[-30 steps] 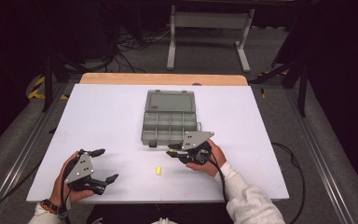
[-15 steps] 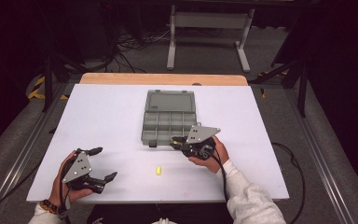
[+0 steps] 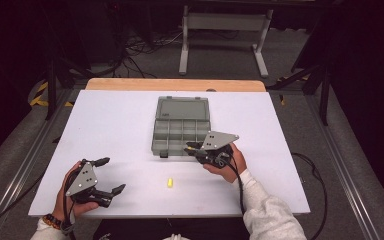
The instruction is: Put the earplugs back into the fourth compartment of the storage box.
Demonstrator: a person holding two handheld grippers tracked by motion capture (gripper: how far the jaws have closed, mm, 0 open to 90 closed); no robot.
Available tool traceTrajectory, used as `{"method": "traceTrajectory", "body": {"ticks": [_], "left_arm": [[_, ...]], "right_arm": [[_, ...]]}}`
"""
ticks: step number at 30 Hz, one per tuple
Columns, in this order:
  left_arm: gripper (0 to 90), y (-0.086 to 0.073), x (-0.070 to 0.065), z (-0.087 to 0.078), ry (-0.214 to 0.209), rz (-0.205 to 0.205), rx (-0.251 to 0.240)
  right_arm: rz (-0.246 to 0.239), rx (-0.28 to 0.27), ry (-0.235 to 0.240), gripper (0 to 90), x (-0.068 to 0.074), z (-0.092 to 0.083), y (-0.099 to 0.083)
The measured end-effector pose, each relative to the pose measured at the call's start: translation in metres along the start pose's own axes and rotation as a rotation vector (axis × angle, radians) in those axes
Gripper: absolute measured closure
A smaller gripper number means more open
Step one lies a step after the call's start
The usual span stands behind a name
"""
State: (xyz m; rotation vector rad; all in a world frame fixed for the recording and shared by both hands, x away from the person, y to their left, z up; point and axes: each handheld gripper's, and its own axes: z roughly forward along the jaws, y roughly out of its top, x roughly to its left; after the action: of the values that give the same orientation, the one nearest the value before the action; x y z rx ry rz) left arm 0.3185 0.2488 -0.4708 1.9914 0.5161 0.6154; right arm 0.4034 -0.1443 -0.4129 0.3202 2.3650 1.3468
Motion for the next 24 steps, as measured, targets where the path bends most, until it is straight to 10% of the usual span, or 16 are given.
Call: {"method": "traceTrajectory", "body": {"ticks": [24], "left_arm": [[4.4, -0.001, 0.001, 0.0, 0.0, -0.008, 0.001]], "right_arm": [[0.096, -0.019, -0.122, 75.5, -0.042, -0.002, -0.003]]}}
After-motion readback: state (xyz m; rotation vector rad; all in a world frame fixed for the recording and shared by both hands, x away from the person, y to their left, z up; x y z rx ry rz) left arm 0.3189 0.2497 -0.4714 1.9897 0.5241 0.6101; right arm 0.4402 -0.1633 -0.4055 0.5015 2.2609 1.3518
